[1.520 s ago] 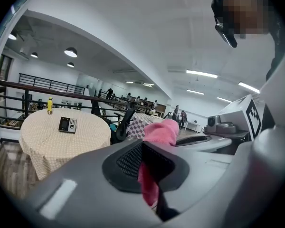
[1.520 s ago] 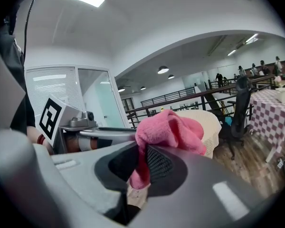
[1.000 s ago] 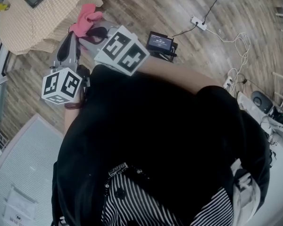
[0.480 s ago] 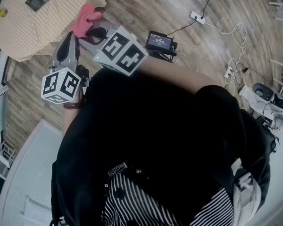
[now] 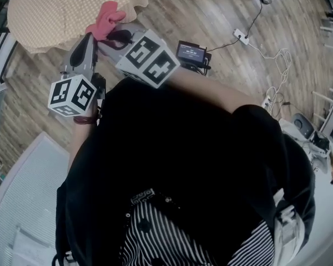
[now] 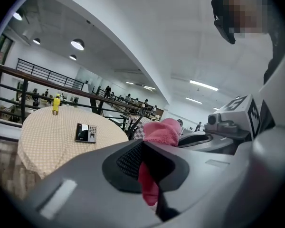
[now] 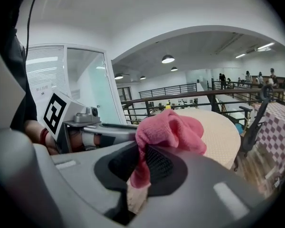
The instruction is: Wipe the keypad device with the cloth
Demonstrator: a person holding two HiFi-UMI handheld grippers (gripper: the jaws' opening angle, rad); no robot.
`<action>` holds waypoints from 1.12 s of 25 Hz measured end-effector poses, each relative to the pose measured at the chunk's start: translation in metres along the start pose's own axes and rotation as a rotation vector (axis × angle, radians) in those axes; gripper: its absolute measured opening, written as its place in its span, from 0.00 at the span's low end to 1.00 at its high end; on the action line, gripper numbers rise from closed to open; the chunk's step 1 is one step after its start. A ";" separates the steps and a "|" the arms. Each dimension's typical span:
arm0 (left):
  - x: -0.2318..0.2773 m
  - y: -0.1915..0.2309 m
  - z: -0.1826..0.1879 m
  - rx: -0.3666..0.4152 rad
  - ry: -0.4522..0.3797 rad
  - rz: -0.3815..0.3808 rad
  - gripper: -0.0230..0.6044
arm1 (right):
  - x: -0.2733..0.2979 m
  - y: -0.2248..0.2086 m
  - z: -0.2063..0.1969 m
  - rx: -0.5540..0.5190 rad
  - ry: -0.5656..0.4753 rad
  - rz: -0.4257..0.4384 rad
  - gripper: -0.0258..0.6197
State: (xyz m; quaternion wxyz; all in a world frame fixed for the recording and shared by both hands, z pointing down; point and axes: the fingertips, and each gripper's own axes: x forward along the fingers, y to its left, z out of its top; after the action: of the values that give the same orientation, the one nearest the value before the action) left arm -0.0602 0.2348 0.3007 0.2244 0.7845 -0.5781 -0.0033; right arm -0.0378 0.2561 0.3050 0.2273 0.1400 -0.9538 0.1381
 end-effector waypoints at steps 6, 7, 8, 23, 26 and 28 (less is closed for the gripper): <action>-0.022 0.039 -0.003 -0.045 -0.011 0.054 0.04 | 0.039 0.017 0.003 0.000 0.033 0.056 0.11; -0.026 0.039 -0.005 -0.047 -0.018 0.064 0.04 | 0.039 0.021 0.001 -0.004 0.035 0.067 0.11; -0.028 0.042 -0.005 -0.051 -0.022 0.072 0.04 | 0.042 0.023 0.002 -0.011 0.037 0.076 0.11; -0.033 0.128 0.021 -0.092 -0.089 0.263 0.04 | 0.121 0.024 0.041 -0.117 0.060 0.268 0.11; -0.019 0.150 0.033 -0.094 -0.081 0.276 0.04 | 0.142 0.009 0.055 -0.115 0.069 0.285 0.11; -0.008 0.163 0.042 -0.094 -0.084 0.284 0.04 | 0.154 -0.002 0.064 -0.122 0.070 0.288 0.11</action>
State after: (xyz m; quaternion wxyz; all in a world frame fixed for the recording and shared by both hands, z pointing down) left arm -0.2216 0.1901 0.3192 0.2347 0.6826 -0.6913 -0.0316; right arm -0.1948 0.2018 0.3235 0.2463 -0.0171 -0.9621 0.1161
